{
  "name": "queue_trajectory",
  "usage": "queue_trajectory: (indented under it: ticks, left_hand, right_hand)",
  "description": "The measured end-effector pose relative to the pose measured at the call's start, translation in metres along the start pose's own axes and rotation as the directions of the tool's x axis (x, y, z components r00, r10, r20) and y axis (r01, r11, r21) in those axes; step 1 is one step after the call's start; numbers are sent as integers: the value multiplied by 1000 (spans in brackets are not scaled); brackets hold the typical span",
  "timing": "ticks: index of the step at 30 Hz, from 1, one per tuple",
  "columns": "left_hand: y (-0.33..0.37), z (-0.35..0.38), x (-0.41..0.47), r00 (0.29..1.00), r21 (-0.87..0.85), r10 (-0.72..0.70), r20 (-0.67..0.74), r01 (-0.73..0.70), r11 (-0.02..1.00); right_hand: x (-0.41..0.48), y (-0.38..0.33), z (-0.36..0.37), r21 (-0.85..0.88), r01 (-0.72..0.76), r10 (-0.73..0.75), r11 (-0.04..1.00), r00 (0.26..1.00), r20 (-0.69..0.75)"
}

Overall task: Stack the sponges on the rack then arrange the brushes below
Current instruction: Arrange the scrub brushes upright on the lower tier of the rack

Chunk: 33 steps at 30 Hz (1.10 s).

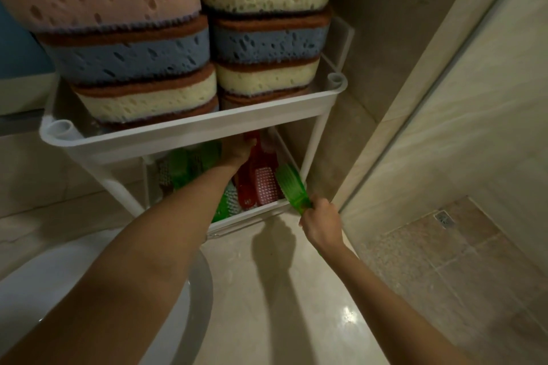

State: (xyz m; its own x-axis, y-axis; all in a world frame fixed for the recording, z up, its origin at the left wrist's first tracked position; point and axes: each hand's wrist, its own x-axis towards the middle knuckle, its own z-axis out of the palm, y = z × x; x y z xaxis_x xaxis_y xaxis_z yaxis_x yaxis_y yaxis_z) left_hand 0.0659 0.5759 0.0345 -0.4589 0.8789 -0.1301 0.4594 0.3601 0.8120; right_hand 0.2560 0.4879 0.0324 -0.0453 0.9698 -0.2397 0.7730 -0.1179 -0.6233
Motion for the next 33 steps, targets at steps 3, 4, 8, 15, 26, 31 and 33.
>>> queue_trajectory:
  ticks: [3, 4, 8, 15, 26, 31, 33]
  left_hand:
    - [-2, 1, -4, 998, 42, -66, -7, 66, 997]
    - [-2, 1, -6, 997, 38, -68, -43, 70, 997]
    - [-3, 1, -13, 989, 95, -76, -130, 89, 991]
    - [-5, -2, -15, 982, 99, -92, -163, 109, 989]
    - [-34, -10, -45, 939, 14, -325, 111, 325, 946]
    - [-18, -13, -69, 944, -127, -288, 159, 309, 943]
    - [-9, -20, -78, 946, -280, -291, 143, 321, 905]
  right_hand:
    - [1, -2, 1, -6, -8, 8, 1000, 1000, 5]
    - [1, -2, 0, -8, -9, 9, 1000, 1000, 3]
    - [-2, -6, -4, -13, -4, 4, 1000, 1000, -8]
    - [-5, -10, -7, -29, -5, 4, 1000, 1000, -8]
    - [-12, -14, -9, -1, 17, -17, 1000, 999, -51]
    - [-11, -16, -7, 45, 61, -61, 997, 998, -5]
    - [-11, -18, -9, 13, 104, -104, 995, 993, 48]
